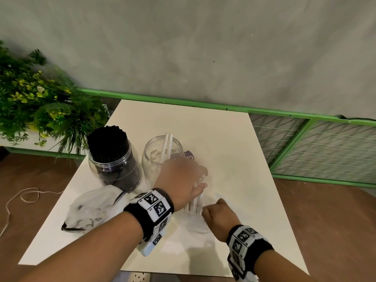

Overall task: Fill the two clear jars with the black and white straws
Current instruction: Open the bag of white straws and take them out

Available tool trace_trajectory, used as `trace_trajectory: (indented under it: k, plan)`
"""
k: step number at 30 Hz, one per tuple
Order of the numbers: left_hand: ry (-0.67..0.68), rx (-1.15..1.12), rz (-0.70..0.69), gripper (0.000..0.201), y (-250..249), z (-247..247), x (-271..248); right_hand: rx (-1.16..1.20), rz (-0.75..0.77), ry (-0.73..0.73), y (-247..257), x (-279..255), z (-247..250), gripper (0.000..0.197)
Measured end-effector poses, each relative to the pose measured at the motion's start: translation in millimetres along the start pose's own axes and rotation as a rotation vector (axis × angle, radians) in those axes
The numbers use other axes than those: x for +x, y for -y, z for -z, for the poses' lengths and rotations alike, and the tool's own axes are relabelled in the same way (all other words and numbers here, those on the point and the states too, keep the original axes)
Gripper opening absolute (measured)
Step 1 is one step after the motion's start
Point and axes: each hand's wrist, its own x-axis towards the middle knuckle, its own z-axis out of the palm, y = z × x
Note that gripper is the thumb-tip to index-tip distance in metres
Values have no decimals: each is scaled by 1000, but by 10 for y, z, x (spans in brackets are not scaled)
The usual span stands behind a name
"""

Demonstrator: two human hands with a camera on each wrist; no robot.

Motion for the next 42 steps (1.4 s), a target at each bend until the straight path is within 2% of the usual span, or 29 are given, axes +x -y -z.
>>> trace_trajectory:
  k: [4, 6, 9, 11, 14, 20, 23, 25, 27, 29, 31, 34, 36, 39, 42]
  plan:
    - [-10, 1, -4, 37, -2, -15, -25, -102, -71, 78, 0, 106, -15, 26]
    - [-18, 3, 0, 37, -1, -15, -34, -91, -95, 96, -25, 126, -67, 53]
    - [-16, 5, 3, 40, -1, -10, -46, -10, -151, 42, -66, 158, -127, 101]
    - [-8, 15, 0, 40, 0, -4, -50, 23, -180, 12, -90, 184, -140, 122]
    - [0, 17, -7, 37, 1, -3, -53, 100, -222, 19, -139, 209, -105, 136]
    - [-5, 12, -33, 37, -38, -4, -68, 145, -267, 145, -166, 265, -31, 143]
    - [-10, 6, -10, 35, -2, 3, -64, 113, -285, 56, -158, 244, 11, 129]
    - [-26, -2, 8, 34, 27, 10, -64, -73, -333, -15, -175, 147, 18, 124]
    - [-36, -8, 11, 33, 30, 11, -66, -175, -397, 44, -231, 51, -19, 130]
    - [-42, -8, 4, 32, 19, -1, -70, -74, -443, 87, -304, -7, -62, 128]
    - [-50, -9, 2, 32, 30, -11, -75, -68, -446, 50, -382, -57, -75, 113]
    - [-69, -19, 11, 33, 66, -17, -83, -218, -490, -78, -509, -172, -52, 84]
    - [-86, -24, 13, 35, 71, -19, -88, -204, -450, -165, -547, -231, -27, 66]
    - [-85, -17, 20, 36, 62, -30, -84, 16, -344, -303, -417, -196, 39, 41]
    - [-60, -15, 27, 33, 48, -16, -63, 63, -112, -413, -194, -100, 20, 19]
